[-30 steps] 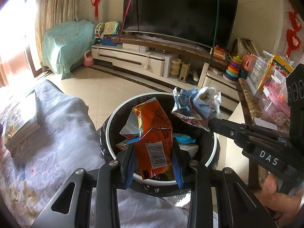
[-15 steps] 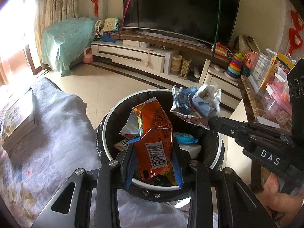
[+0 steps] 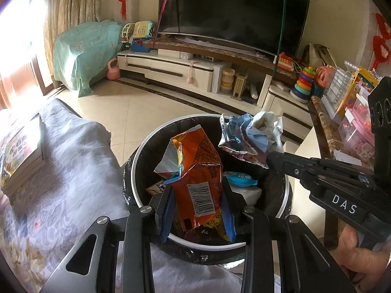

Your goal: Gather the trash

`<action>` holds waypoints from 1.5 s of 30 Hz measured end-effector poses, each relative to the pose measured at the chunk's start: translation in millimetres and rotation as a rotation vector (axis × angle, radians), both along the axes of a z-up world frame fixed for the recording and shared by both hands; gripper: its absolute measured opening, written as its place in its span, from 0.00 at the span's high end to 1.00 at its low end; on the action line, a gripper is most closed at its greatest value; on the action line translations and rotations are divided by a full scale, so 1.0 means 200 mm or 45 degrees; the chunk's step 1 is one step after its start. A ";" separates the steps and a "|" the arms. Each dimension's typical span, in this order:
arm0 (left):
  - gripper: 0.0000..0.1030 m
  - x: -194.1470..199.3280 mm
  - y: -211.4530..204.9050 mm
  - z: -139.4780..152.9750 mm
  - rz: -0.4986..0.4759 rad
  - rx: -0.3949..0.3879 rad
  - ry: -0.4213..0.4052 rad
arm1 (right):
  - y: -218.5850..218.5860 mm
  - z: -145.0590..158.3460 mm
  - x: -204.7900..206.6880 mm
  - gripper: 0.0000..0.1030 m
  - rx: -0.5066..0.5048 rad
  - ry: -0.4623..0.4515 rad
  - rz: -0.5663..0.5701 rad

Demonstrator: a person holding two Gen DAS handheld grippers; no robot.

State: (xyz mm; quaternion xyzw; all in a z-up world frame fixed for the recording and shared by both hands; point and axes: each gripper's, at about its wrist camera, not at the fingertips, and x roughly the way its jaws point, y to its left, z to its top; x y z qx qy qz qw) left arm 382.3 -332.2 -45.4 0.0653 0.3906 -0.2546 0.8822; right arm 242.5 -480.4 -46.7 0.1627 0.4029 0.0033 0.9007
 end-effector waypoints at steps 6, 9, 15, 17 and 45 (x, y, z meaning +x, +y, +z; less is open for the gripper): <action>0.68 0.02 -0.01 -0.01 0.002 0.008 0.006 | 0.00 -0.02 0.00 0.95 -0.007 0.011 0.003; 0.68 0.03 -0.01 -0.01 0.003 0.013 0.012 | 0.00 -0.03 0.01 0.95 -0.010 0.018 0.004; 0.68 0.05 -0.02 -0.01 0.000 0.016 0.024 | 0.00 -0.03 0.02 0.95 -0.010 0.024 0.006; 0.67 0.05 -0.02 -0.01 -0.001 0.018 0.026 | 0.00 -0.03 0.02 0.95 -0.009 0.027 0.007; 0.33 -0.50 0.44 0.05 0.154 -0.198 -0.026 | 0.17 0.12 -0.37 0.17 0.104 -0.147 -0.066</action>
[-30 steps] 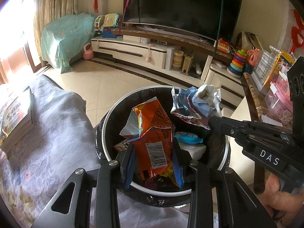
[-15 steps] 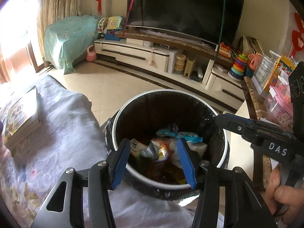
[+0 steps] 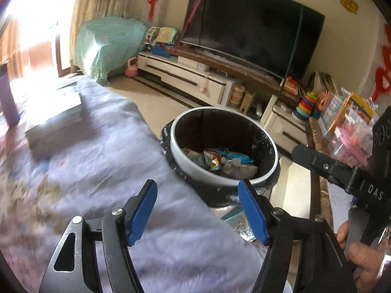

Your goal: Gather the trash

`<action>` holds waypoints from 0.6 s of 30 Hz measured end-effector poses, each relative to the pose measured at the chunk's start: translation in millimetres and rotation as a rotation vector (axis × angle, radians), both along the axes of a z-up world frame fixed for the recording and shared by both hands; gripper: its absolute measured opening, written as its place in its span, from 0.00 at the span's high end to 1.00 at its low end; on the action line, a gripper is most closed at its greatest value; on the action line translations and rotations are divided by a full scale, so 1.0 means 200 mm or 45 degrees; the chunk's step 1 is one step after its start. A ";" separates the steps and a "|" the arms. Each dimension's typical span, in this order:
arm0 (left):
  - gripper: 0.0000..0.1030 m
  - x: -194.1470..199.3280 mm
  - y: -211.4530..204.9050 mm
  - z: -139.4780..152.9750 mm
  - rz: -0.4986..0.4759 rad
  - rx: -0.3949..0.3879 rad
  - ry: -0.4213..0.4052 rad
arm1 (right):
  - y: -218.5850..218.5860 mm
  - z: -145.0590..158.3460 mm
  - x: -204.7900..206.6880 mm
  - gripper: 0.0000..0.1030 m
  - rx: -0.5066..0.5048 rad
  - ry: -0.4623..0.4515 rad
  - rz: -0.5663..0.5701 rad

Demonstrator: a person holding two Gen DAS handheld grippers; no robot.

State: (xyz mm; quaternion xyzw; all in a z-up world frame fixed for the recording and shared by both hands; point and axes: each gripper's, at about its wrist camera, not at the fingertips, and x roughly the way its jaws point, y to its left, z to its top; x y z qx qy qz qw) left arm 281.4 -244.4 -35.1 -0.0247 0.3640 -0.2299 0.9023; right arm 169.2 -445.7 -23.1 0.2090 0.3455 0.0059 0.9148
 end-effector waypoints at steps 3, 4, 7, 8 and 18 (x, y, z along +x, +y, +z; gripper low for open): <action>0.32 -0.10 0.08 0.03 0.020 -0.028 -0.038 | 0.06 0.04 -0.08 0.12 -0.027 -0.040 -0.021; 0.31 -0.14 0.11 0.05 0.029 -0.041 -0.055 | 0.08 0.07 -0.11 0.09 -0.039 -0.059 -0.027; 0.26 -0.26 0.17 0.10 0.041 -0.076 -0.109 | 0.14 0.16 -0.18 0.05 -0.099 -0.122 -0.042; 0.24 -0.31 0.19 0.12 0.043 -0.085 -0.139 | 0.16 0.19 -0.20 0.04 -0.121 -0.146 -0.044; 0.01 -0.72 0.33 0.19 0.160 -0.031 -0.401 | 0.31 0.36 -0.44 0.00 -0.320 -0.369 -0.192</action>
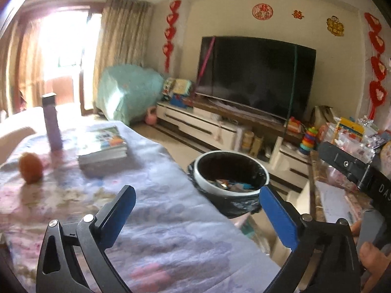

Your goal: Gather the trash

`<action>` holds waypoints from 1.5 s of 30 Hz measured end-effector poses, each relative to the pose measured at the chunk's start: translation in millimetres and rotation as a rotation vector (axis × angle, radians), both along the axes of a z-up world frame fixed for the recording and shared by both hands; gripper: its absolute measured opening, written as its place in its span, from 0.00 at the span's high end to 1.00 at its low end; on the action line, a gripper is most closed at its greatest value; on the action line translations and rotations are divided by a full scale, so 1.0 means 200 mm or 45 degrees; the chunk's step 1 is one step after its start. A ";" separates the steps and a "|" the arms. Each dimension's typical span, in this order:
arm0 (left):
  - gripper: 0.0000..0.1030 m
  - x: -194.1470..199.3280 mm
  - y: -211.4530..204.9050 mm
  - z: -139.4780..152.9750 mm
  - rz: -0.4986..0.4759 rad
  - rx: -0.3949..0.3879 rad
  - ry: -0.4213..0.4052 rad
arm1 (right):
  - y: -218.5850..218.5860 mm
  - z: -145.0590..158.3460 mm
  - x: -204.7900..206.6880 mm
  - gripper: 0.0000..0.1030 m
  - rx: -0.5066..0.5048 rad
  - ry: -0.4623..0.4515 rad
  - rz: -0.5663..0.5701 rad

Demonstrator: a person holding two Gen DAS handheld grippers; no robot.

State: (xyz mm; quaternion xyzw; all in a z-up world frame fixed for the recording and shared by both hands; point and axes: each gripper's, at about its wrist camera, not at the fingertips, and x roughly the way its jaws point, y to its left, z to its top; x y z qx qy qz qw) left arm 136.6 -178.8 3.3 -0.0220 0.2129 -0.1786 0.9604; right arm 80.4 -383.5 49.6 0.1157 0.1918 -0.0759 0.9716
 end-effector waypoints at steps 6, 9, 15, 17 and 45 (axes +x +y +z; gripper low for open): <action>0.01 -0.14 0.02 -0.05 0.067 0.011 -0.061 | 0.00 -0.11 -0.03 0.00 0.003 0.048 -0.008; 0.01 -0.16 0.00 -0.07 0.085 0.027 -0.081 | 0.01 -0.15 -0.07 0.00 -0.011 0.038 -0.018; 0.01 -0.16 -0.02 -0.10 0.116 0.056 -0.093 | 0.03 -0.18 -0.12 0.00 -0.071 0.020 -0.051; 0.01 -0.17 -0.01 -0.11 0.134 0.057 -0.089 | 0.05 -0.19 -0.15 0.00 -0.098 0.011 -0.066; 0.01 -0.22 0.04 -0.14 0.201 0.090 -0.174 | 0.12 -0.17 -0.19 0.00 -0.197 -0.026 -0.071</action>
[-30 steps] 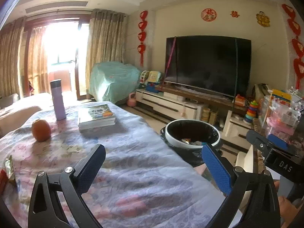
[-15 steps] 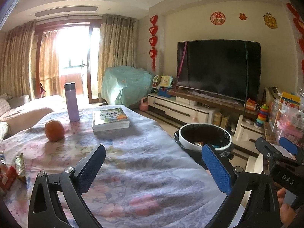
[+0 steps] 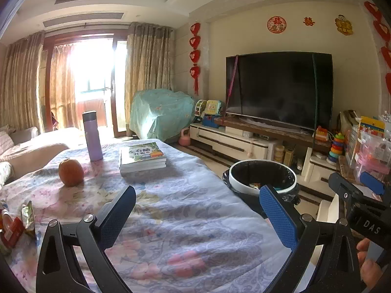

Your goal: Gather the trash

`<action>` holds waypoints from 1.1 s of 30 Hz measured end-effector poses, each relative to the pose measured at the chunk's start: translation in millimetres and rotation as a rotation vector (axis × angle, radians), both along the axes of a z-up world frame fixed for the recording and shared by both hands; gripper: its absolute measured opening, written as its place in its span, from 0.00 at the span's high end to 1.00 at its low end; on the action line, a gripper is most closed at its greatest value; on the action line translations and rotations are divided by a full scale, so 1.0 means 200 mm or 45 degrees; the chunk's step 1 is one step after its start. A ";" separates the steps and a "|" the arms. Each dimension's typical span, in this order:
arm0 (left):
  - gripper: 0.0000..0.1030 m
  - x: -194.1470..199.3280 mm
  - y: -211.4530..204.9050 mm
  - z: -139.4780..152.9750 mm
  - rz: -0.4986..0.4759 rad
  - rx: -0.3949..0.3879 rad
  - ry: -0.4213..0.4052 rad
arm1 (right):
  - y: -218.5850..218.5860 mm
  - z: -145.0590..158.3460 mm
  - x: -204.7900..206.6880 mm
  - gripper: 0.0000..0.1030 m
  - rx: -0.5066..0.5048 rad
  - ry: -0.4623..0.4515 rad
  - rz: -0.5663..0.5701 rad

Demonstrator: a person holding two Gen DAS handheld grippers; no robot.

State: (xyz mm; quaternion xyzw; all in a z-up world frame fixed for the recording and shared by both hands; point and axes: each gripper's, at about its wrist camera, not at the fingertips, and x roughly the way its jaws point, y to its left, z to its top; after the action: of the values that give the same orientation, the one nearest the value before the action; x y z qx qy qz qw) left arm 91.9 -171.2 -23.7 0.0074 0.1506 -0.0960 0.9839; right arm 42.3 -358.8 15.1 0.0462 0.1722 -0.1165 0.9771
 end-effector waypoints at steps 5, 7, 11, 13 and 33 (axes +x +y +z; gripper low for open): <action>0.01 0.00 -0.01 0.00 -0.009 0.013 -0.002 | 0.00 0.00 0.00 0.00 0.003 0.000 0.000; 0.01 0.00 -0.02 0.00 -0.008 0.015 -0.004 | 0.00 0.01 0.00 0.00 -0.001 -0.003 0.002; 0.01 -0.01 -0.02 0.00 -0.002 0.015 -0.015 | 0.01 0.01 -0.01 0.00 -0.012 -0.011 0.000; 0.01 -0.02 -0.02 0.00 -0.002 0.017 -0.028 | 0.01 0.01 -0.01 0.00 -0.011 -0.009 0.002; 0.01 -0.02 -0.01 -0.01 -0.006 0.009 -0.032 | 0.03 0.01 0.00 0.00 -0.011 -0.011 0.007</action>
State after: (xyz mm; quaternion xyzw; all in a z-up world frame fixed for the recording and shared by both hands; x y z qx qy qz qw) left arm 87.0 -172.3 -25.7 0.0126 0.1385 -0.0978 0.9854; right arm 41.5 -352.5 16.8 0.0422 0.1678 -0.1145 0.9782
